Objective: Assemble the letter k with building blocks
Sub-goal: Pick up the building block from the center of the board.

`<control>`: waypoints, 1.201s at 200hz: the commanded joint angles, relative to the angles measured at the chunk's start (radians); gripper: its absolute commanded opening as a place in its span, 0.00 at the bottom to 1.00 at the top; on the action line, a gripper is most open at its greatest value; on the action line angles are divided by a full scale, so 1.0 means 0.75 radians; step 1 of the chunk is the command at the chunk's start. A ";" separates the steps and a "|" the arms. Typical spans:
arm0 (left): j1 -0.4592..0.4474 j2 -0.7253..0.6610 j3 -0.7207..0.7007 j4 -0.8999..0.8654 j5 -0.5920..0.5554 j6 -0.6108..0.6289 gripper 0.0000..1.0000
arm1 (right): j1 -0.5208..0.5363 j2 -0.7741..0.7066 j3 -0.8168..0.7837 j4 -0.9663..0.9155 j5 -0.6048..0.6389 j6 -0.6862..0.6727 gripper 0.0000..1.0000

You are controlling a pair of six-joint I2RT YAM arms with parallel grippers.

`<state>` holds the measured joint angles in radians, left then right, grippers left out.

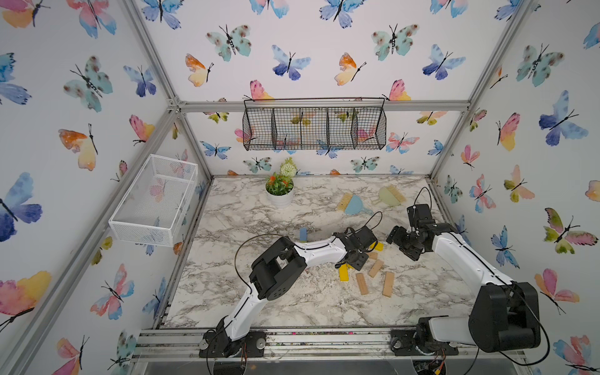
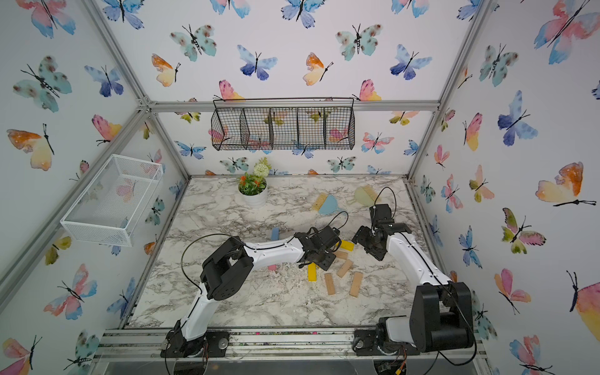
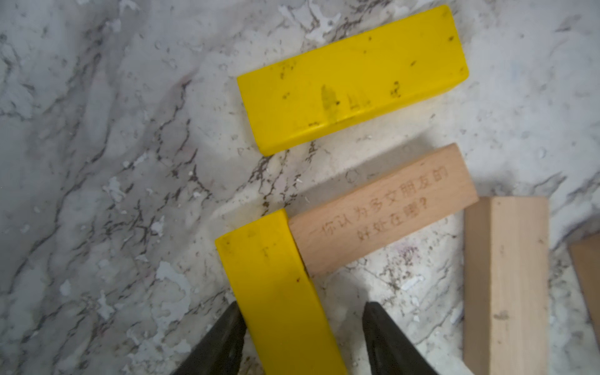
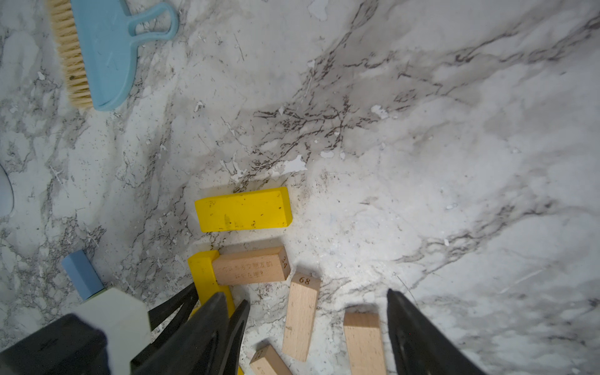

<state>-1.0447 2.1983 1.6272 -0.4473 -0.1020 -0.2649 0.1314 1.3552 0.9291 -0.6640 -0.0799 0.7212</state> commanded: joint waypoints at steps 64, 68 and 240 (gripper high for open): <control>-0.003 0.029 0.013 -0.093 -0.023 0.018 0.43 | -0.005 -0.009 0.011 0.000 -0.010 0.000 0.79; -0.001 0.029 0.014 -0.096 -0.024 0.018 0.40 | -0.005 -0.011 0.011 -0.001 -0.009 -0.001 0.79; 0.163 -0.195 0.191 -0.195 -0.058 0.215 0.32 | -0.005 -0.036 -0.067 0.046 -0.040 0.012 0.79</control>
<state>-0.9508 2.1281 1.7538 -0.5610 -0.1585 -0.1638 0.1314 1.3441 0.8959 -0.6411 -0.0940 0.7223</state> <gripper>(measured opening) 0.318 0.795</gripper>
